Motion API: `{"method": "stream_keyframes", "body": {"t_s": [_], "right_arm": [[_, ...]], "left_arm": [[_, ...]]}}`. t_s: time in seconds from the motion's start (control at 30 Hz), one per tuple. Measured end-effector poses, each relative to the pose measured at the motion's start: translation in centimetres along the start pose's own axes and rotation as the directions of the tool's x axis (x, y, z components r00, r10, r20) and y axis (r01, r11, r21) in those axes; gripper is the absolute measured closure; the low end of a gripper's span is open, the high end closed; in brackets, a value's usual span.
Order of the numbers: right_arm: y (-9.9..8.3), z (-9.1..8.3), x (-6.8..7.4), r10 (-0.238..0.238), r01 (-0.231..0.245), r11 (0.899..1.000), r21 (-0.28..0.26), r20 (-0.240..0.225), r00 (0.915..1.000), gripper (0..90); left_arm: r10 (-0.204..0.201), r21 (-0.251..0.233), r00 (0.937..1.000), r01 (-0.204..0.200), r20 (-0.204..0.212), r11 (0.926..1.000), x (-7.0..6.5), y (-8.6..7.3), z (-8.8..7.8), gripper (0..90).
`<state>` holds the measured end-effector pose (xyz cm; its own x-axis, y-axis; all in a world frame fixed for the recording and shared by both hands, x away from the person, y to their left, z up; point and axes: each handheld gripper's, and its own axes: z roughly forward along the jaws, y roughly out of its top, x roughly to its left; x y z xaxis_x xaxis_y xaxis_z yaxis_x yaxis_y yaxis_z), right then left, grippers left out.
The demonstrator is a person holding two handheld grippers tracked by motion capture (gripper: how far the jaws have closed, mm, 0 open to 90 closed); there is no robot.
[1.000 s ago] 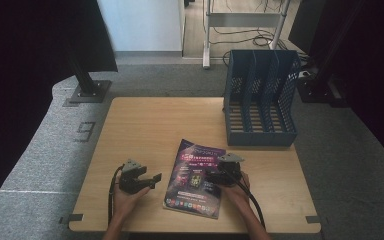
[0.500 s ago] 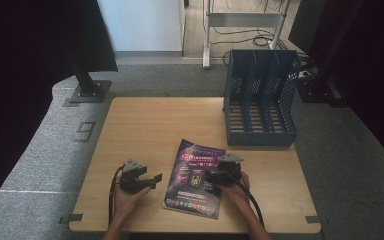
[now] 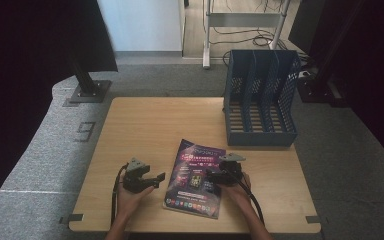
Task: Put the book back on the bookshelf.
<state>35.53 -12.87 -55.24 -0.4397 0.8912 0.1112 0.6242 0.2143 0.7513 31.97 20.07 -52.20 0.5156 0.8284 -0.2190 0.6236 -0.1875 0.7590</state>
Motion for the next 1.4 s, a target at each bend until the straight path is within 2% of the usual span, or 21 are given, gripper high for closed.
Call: {"method": "stream_keyframes", "body": {"t_s": [0.37, 0.43, 0.53, 0.87, 0.9, 1.0, 1.4], "right_arm": [[0.0, 0.0, 0.0, -0.006, 0.006, 1.0, 0.002, -0.001, 1.0, 15.6], [0.0, 0.0, 0.0, -0.007, 0.007, 1.0, 0.002, -0.001, 1.0, 15.6], [0.0, 0.0, 0.0, -0.008, 0.008, 1.0, 0.002, -0.002, 1.0, 15.6], [0.0, 0.0, -0.1, -0.01, 0.01, 1.0, -0.005, -0.003, 0.9999, 15.8], [0.0, 0.0, 0.0, -0.01, 0.01, 1.0, -0.005, -0.003, 0.9999, 15.8], [-0.1, 0.0, -0.1, -0.011, 0.011, 1.0, -0.006, -0.003, 0.9999, 15.7], [-0.1, 0.0, -0.1, -0.01, 0.01, 1.0, -0.011, -0.004, 0.9999, 15.6]], "left_arm": [[0.008, -0.001, 0.9999, -0.008, 0.011, 1.0, -0.8, 1.3, 1.1, 23.9], [0.014, -0.018, 0.9999, -0.014, 0.001, 0.9997, -1.0, 1.4, 1.3, 24.7], [0.015, -0.015, 0.9999, -0.015, 0.003, 0.9998, -1.1, 1.6, 1.6, 24.8], [0.031, 0.025, 0.9995, -0.031, 0.009, 0.9992, -1.9, 2.2, 3.1, 24.6], [0.042, 0.034, 0.9991, -0.042, 0.009, 0.9985, -2.2, 2.4, 3.4, 24.5], [0.038, 0.04, 0.9991, -0.039, 0.017, 0.9985, -2.4, 2.5, 3.7, 24.3], [0.063, 0.091, 0.9979, -0.064, 0.019, 0.9938, -3.7, 2.8, 6.0, 22.3]]}}
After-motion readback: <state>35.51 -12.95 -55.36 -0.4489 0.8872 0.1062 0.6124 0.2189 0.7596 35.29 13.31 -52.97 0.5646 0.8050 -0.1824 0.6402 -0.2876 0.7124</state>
